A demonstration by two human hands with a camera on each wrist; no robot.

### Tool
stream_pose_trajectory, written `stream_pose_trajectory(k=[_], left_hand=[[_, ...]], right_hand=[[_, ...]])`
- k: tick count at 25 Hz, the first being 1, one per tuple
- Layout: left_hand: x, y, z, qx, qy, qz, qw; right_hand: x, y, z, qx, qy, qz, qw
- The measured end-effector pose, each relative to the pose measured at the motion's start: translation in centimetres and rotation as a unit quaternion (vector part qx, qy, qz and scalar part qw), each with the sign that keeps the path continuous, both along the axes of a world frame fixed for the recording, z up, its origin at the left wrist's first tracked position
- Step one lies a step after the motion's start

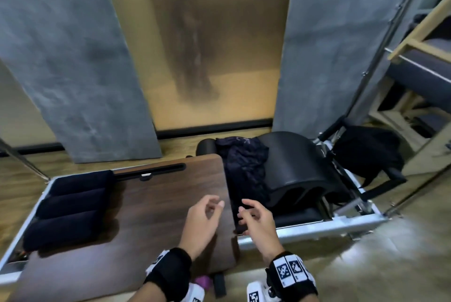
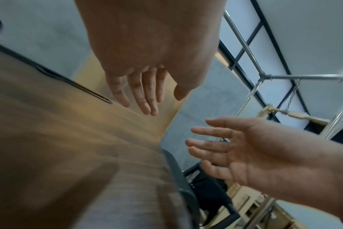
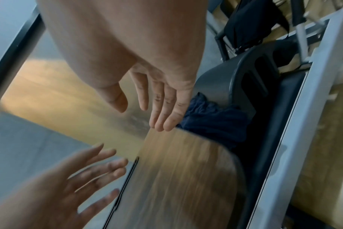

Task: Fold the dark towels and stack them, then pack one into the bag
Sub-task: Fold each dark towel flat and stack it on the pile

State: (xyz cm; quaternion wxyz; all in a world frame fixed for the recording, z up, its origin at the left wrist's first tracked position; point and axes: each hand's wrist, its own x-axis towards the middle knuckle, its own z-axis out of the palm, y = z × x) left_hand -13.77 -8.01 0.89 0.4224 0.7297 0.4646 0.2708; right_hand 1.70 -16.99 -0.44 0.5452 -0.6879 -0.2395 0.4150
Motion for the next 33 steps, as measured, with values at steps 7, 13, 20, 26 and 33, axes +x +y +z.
stream_pose_trajectory(k=[7, 13, 20, 26, 33], left_hand=[[12.4, 2.4, -1.1, -0.036, -0.008, -0.029, 0.999], [19.0, 8.4, -4.8, -0.08, 0.027, 0.031, 0.996], [22.1, 14.2, -10.2, -0.169, 0.112, 0.123, 0.971], [21.3, 16.0, -11.0, -0.183, 0.121, 0.142, 0.965], [23.6, 17.0, -7.0, -0.147, 0.068, 0.054, 0.985]], right_hand=[[9.5, 3.0, -0.5, -0.02, -0.022, 0.008, 1.0], [18.2, 11.9, -4.7, -0.118, -0.085, 0.107, 0.984], [20.1, 23.3, -13.2, -0.252, -0.107, 0.241, 0.931], [19.9, 26.6, -15.7, -0.242, -0.176, 0.195, 0.934], [26.4, 26.1, -3.7, -0.035, 0.12, 0.076, 0.989]])
